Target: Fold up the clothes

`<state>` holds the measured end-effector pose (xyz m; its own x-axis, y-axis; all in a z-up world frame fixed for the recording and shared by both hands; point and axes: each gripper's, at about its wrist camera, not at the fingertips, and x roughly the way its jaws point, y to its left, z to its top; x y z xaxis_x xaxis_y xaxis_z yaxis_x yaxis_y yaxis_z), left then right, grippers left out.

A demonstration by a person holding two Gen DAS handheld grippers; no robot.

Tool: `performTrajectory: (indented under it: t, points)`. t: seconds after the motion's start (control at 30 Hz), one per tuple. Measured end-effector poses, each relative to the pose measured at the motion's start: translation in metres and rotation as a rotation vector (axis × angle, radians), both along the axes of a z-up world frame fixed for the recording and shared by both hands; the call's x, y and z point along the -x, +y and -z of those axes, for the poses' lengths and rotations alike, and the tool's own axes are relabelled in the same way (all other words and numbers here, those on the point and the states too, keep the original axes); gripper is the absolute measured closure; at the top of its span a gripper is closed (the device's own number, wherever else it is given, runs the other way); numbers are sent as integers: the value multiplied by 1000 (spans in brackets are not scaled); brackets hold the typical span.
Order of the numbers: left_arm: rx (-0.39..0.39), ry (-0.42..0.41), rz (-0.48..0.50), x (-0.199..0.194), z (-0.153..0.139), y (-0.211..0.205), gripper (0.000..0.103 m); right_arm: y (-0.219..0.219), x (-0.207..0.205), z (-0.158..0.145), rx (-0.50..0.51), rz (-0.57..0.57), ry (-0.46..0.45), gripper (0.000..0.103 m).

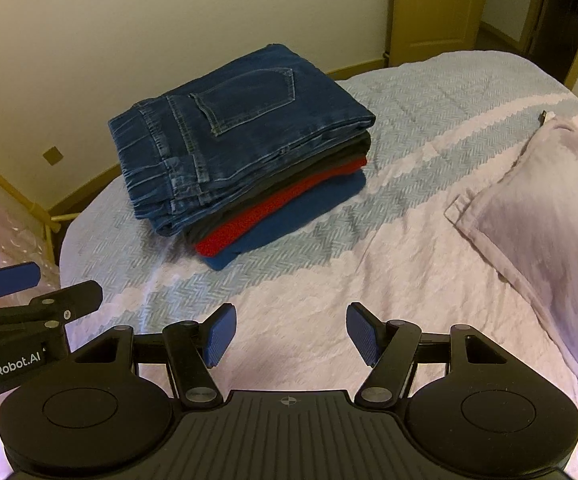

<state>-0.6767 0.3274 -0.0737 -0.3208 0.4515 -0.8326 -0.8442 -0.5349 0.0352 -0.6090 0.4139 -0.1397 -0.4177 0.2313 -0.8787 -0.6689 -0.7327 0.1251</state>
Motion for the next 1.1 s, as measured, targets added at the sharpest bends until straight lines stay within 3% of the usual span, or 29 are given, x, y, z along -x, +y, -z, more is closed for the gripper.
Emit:
performTrajectory:
  t: [1.1]
  points:
    - [-3,-19,8,8,19,33,40,31,13,21,27,2,-22,38]
